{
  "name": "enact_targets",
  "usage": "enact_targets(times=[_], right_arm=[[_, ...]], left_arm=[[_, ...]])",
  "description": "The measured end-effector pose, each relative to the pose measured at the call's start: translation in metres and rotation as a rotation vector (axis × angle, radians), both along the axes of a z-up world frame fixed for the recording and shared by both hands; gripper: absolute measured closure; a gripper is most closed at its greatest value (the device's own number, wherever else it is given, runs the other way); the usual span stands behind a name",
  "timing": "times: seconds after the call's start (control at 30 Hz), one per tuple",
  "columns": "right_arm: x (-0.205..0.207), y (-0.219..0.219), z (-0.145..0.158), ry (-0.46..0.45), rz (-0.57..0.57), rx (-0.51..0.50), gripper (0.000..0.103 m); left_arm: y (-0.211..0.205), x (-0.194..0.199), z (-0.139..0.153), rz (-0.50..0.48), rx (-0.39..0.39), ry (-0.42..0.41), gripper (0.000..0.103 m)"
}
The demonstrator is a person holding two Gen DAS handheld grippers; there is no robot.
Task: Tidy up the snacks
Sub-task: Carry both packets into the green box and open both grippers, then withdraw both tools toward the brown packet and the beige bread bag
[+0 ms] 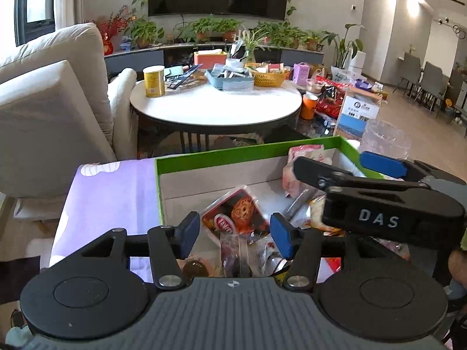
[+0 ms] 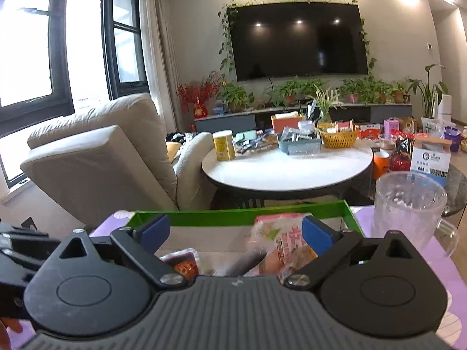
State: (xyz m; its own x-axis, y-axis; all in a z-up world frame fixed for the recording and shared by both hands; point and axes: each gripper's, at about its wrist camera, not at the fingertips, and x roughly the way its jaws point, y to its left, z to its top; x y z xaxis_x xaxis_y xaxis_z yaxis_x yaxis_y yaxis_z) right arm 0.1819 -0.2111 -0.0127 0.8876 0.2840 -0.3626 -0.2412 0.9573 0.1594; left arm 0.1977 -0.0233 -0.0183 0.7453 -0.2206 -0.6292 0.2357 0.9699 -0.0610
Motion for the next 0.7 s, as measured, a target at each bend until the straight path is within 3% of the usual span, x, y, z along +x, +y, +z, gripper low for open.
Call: enact_targets(times=[0.23,0.47,0.6,0.7], right_arm=[[-0.009,-0.008,0.002,0.028,-0.026,0.024,0.04],[-0.029,-0.017,0.012,0.031,-0.04,0.041,0.04],[-0.053,-0.035,0.01,0.025,-0.024,0.109,0.04],[-0.064,-0.044,0.0,0.103,-0.006,0.135,0.04]], left_arm=[[0.013,-0.013,0.01,0.038,-0.014,-0.002,0.052],[0.051,-0.044,0.029,0.128,-0.032,-0.017,0.052],[0.072,-0.065,0.024,0.186,-0.015,0.011,0.052],[0.081,-0.082,0.012,0.205,-0.006,0.057,0.052]])
